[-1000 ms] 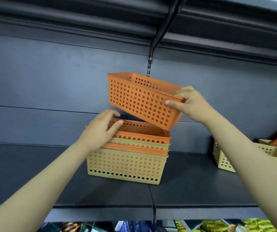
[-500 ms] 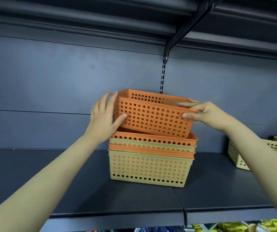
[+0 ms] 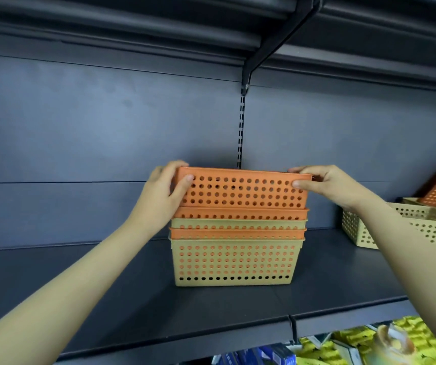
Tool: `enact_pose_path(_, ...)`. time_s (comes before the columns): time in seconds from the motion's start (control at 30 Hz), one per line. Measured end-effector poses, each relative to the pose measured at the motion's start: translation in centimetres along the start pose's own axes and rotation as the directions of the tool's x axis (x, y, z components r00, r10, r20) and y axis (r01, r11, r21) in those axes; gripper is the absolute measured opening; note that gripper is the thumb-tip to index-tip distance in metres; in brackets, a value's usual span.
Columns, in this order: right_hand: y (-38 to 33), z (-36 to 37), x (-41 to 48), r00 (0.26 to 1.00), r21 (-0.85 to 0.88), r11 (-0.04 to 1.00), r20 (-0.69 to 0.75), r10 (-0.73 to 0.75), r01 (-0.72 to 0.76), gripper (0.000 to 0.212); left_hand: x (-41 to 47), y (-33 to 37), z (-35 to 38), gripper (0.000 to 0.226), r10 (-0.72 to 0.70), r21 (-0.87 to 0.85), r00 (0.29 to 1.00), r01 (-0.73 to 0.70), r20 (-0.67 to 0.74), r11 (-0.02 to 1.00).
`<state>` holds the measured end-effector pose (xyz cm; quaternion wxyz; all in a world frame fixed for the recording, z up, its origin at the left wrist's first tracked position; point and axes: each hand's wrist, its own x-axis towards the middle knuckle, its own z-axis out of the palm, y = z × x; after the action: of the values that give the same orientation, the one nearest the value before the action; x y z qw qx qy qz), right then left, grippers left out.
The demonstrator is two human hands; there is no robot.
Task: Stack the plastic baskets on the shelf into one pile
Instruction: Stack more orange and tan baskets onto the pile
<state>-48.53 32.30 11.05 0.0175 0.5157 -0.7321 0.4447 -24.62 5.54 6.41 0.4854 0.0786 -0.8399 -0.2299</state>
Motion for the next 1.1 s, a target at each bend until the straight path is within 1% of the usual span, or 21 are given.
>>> enact_pose_path(0.07,0.2,0.6,-0.4,1.0,-0.01,1.0,-0.008,-0.018,0.018,0.015,-0.7,-0.7,0.3,0.032,-0.055,0.033,0.999,0.055,0.003,0.998)
enact_pose_path(0.13,0.2,1.4,-1.0,0.999,-0.05,0.998,0.009,-0.033,0.034,0.02,-1.6,-1.3,0.6,0.04,-0.062,0.133,0.997,0.068,-0.054,0.989)
enact_pose_path(0.2,-0.3,2.3,-1.5,0.997,-0.141,0.989,0.077,-0.022,0.033,0.03,-2.0,-1.4,0.6,0.053,0.034,0.232,0.991,-0.003,-0.13,0.973)
enact_pose_path(0.23,-0.6,2.8,-1.6,0.994,-0.209,0.977,0.105,-0.024,0.046,0.035,-1.7,-1.2,0.5,0.055,0.088,0.254,0.988,-0.053,-0.126,0.966)
enact_pose_path(0.27,-1.0,3.5,-1.6,0.994,-0.284,0.957,0.103,-0.035,0.063,0.037,-1.3,-0.9,0.6,0.055,0.127,0.256,0.988,-0.101,-0.089,0.961)
enact_pose_path(0.3,-1.3,4.2,-1.4,0.996,-0.362,0.929,0.068,-0.059,0.079,0.037,-0.8,-0.6,0.8,0.054,0.16,0.261,0.987,-0.148,-0.025,0.954)
enact_pose_path(0.33,-1.3,4.9,-1.1,0.995,-0.44,0.893,0.016,-0.095,0.092,0.041,-0.4,-0.2,1.2,0.054,0.195,0.311,0.98,-0.199,0.046,0.929)
enact_pose_path(0.37,-1.1,5.7,-0.9,0.989,-0.527,0.845,-0.049,-0.14,0.094,0.05,-0.2,0.0,1.8,0.053,0.241,0.409,0.966,-0.256,0.09,0.876)
enact_pose_path(0.4,-0.7,6.5,-0.8,0.976,-0.612,0.787,-0.117,-0.182,0.073,0.062,-0.1,0.0,2.4,0.053,0.286,0.511,0.953,-0.295,0.099,0.807)
enact_pose_path(0.43,-0.2,7.0,-0.7,0.959,-0.671,0.74,-0.18,-0.221,0.044,0.068,-0.1,0.2,2.8,0.053,0.313,0.58,0.947,-0.299,0.079,0.758)
enact_pose_path(0.47,0.5,7.3,-0.7,0.942,-0.694,0.719,-0.227,-0.248,0.022,0.069,-0.1,0.3,3.1,0.052,0.327,0.612,0.943,-0.294,0.061,0.734)
enact_pose_path(0.53,1.3,7.3,-0.5,0.925,-0.695,0.719,-0.27,-0.267,0.005,0.068,-0.1,0.3,3.8,0.051,0.365,0.631,0.931,-0.277,-0.011,0.725)
enact_pose_path(0.63,2.0,6.8,0.0,0.914,-0.703,0.711,-0.272,-0.301,0.025,0.067,0.3,0.7,4.8,0.052,0.403,0.624,0.911,-0.268,-0.083,0.734)
enact_pose_path(0.77,3.5,5.5,0.2,0.908,-0.693,0.721,-0.294,-0.298,0.012,0.066,0.6,1.8,6.7,0.052,0.439,0.623,0.894,-0.292,-0.092,0.726)
enact_pose_path(0.93,6.4,2.8,0.2,0.906,-0.663,0.748,-0.304,-0.294,0.02,0.064,1.3,3.5,10.2,0.053,0.451,0.637,0.888,-0.294,-0.094,0.712)
enact_pose_path(1.1,9.3,-0.2,0.6,0.914,-0.624,0.779,-0.283,-0.289,0.053,0.062,1.9,5.6,13.5,0.055,0.45,0.653,0.889,-0.292,-0.084,0.698)
